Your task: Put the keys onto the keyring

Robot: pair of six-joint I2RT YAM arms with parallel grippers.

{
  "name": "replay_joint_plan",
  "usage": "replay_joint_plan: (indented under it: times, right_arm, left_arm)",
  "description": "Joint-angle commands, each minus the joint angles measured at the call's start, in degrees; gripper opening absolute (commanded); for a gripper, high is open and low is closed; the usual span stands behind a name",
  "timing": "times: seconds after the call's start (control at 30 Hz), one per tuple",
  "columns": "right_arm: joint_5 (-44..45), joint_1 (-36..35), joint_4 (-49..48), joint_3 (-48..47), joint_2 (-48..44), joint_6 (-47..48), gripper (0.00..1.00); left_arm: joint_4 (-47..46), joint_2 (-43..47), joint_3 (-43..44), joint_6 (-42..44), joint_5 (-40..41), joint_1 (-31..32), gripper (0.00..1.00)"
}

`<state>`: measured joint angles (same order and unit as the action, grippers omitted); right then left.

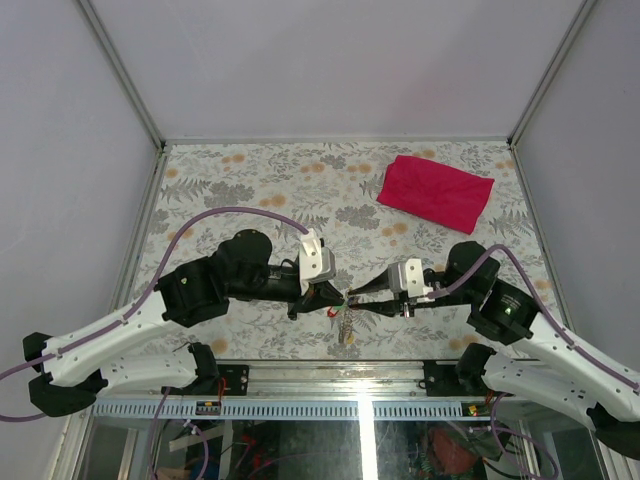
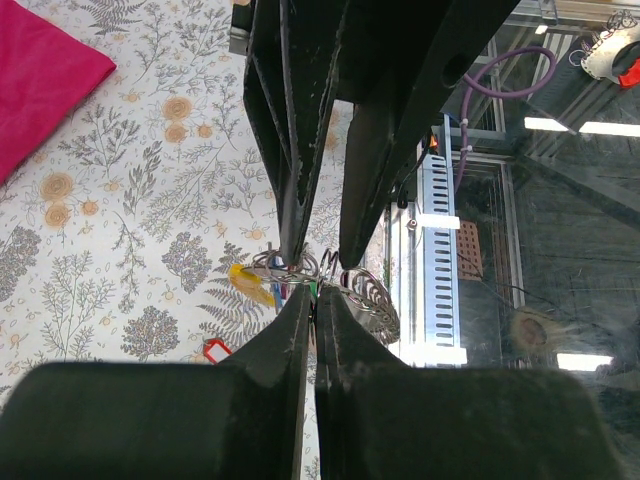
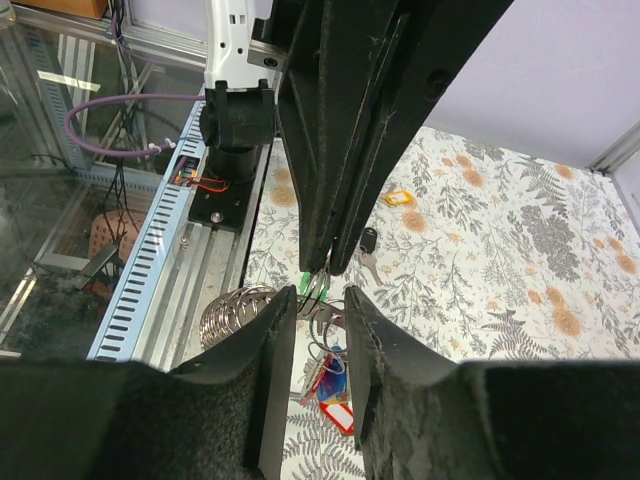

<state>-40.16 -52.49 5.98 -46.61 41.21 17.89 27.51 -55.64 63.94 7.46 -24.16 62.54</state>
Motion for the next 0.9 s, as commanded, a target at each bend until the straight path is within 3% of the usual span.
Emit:
replay_joint_plan:
  times: [0.0, 0.17, 0.3, 0.43, 0.57, 0.63, 0.87]
  right_arm:
    - [-1.4, -0.1, -3.3, -0.1, 0.7, -1.6, 0.31]
    - [-2.0, -0.1, -3.6, 0.0, 1.6, -1.9, 0.23]
    - [-1.9, -0.1, -3.7, 0.1, 1.8, -2.0, 0.01]
    - [-0.5, -0.1, -3.2, 0.0, 1.2, -2.3, 0.0]
    - [0.0, -0.1, -2.4, -0.8, -0.2, -2.1, 0.0]
    - [0.2, -0.1, -1.4, -1.5, -0.3, -1.4, 0.0]
    - [-0.1, -0.1, -0.4, -2.4, -0.1, -0.7, 0.0]
  left_arm:
    - [-1.6, 0.6, 2.3, 0.1, -0.2, -0.2, 0.0]
    - [-1.4, 0.7, 2.5, 0.2, 0.1, -0.3, 0.0]
    - [-1.3, 0.8, 2.6, 0.3, 0.8, -0.3, 0.0]
    - [-1.2, 1.7, 2.6, 0.3, 1.7, -0.3, 0.0]
    - [-1.1, 2.9, 2.6, 0.2, 2.0, -0.3, 0.16]
    - [-1.1, 3.2, 2.5, 0.2, 1.8, -0.2, 0.2]
    - [-1.1, 2.9, 2.3, 0.2, 1.1, -0.3, 0.2]
